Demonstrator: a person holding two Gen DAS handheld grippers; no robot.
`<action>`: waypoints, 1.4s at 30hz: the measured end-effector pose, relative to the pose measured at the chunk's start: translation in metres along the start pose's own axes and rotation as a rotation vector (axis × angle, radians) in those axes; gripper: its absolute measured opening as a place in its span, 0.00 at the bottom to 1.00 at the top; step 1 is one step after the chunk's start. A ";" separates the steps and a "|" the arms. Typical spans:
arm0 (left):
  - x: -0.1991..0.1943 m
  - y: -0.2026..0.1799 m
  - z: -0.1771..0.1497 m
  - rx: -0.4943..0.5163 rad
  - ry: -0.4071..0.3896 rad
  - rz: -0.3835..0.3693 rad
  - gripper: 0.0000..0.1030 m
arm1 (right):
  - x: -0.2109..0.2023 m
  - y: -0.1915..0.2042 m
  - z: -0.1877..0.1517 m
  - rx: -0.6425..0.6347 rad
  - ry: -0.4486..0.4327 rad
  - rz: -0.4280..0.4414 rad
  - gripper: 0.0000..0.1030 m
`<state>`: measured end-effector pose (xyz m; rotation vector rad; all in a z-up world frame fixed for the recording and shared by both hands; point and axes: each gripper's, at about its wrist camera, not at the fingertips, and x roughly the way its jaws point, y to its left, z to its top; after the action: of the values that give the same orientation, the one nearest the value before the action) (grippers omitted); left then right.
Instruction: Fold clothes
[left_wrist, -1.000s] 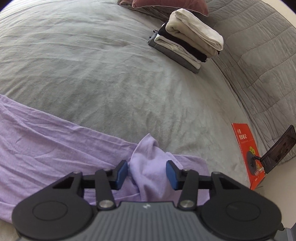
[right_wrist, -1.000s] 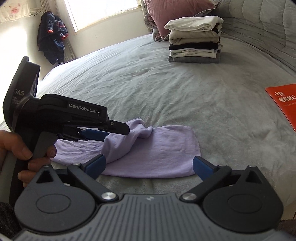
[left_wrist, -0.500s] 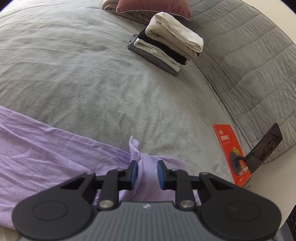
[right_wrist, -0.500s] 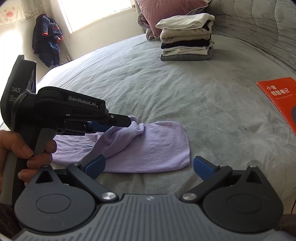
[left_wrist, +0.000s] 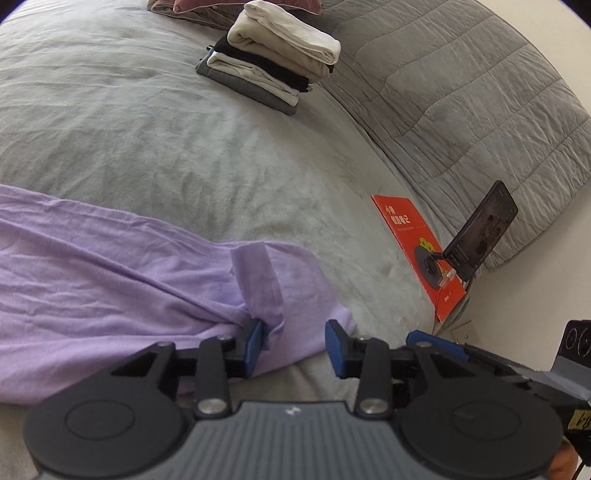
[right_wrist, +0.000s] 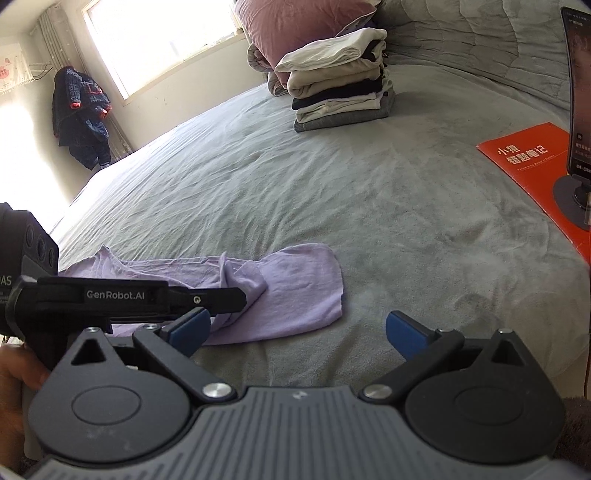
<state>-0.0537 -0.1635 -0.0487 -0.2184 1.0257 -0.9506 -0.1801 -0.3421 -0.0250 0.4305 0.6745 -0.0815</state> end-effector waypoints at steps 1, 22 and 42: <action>0.001 -0.001 -0.004 0.010 0.009 -0.014 0.52 | -0.001 -0.002 0.000 0.006 -0.004 -0.004 1.00; -0.051 0.020 -0.029 -0.081 -0.036 0.144 0.97 | 0.004 0.002 -0.005 0.053 -0.093 0.082 1.00; -0.100 0.090 0.048 -0.216 -0.099 0.320 0.69 | 0.050 0.010 0.029 -0.265 0.038 0.110 0.60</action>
<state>0.0190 -0.0466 -0.0109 -0.2688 1.0349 -0.5340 -0.1216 -0.3418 -0.0325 0.2140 0.6872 0.1199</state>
